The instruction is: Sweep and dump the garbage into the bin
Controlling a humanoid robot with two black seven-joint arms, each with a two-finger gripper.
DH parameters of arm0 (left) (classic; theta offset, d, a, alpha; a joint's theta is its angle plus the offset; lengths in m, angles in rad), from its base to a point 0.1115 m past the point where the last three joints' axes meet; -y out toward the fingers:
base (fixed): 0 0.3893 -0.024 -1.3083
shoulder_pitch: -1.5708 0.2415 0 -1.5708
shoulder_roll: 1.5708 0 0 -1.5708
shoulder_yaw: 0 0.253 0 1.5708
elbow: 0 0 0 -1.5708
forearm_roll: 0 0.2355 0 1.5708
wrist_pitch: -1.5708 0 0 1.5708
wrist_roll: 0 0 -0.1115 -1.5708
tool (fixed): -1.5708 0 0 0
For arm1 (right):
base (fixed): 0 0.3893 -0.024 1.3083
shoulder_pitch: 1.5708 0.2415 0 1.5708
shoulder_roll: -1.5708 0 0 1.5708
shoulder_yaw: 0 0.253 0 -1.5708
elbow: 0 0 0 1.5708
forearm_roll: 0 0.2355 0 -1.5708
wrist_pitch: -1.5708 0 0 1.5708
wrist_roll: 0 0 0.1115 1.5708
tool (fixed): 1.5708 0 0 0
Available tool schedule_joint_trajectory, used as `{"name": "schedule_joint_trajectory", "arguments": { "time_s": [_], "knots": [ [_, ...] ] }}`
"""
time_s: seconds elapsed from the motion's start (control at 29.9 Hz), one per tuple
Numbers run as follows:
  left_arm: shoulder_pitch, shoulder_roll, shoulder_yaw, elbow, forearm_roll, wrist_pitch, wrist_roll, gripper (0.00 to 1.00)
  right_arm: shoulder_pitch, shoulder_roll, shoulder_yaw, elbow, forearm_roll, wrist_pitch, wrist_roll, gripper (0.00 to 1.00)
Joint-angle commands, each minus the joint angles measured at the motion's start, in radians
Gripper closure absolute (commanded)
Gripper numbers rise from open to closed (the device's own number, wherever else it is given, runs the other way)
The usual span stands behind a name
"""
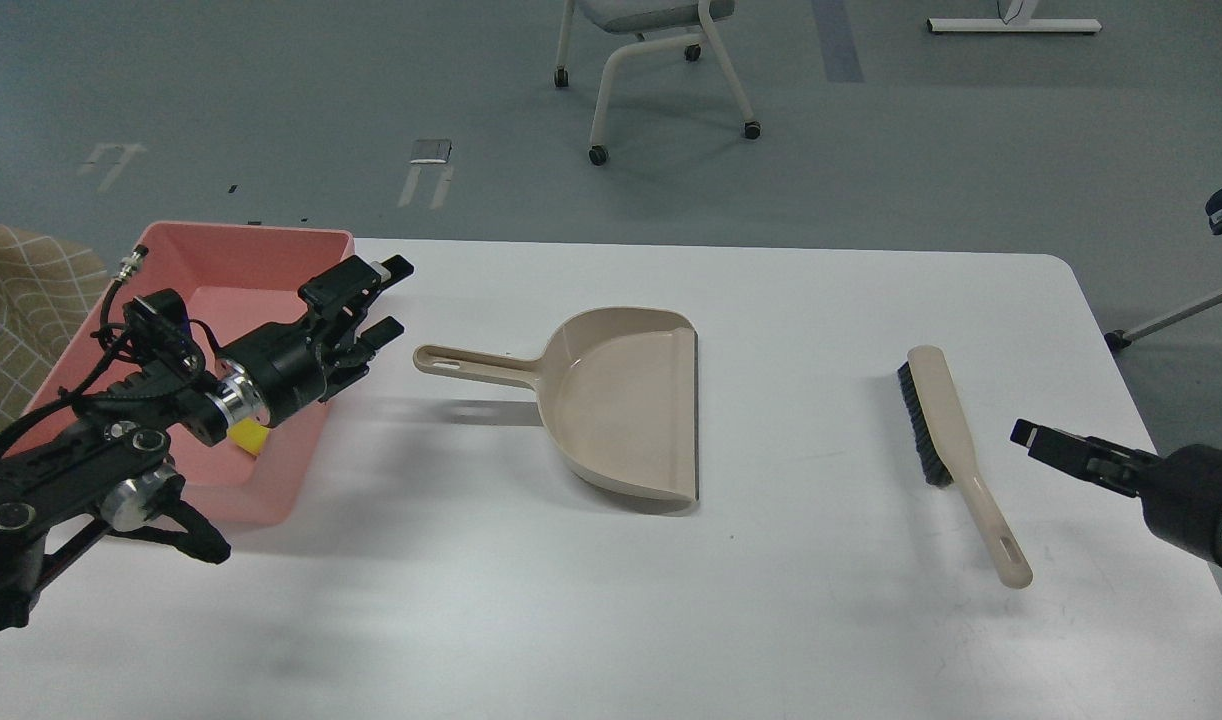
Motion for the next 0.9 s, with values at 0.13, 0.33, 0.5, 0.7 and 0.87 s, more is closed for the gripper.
{"name": "schedule_joint_trajectory", "arguments": {
  "time_s": [0.13, 0.33, 0.5, 0.7, 0.87],
  "knots": [
    [-0.063, 0.093, -0.003, -0.046, -0.065, -0.006, -0.001, 0.06, 0.015, 0.052, 0.193, -0.004, 0.023, 0.000, -0.006, 0.00],
    [-0.120, 0.144, -0.021, -0.083, -0.139, -0.005, -0.003, 0.06, 0.123, 0.191, 0.354, -0.044, 0.222, 0.000, -0.006, 0.00],
    [-0.119, 0.138, -0.153, -0.071, -0.251, -0.031, -0.014, 0.02, 0.222, 0.365, 0.415, -0.073, 0.362, -0.015, 0.000, 0.00],
    [-0.094, 0.017, -0.265, 0.009, -0.424, -0.078, -0.009, 0.02, 0.408, 0.537, 0.412, -0.220, 0.390, -0.062, 0.004, 0.00],
    [-0.094, -0.089, -0.371, 0.164, -0.460, -0.090, -0.006, 0.02, 0.491, 0.577, 0.417, -0.351, 0.422, -0.094, 0.005, 0.00]
  ]
}}
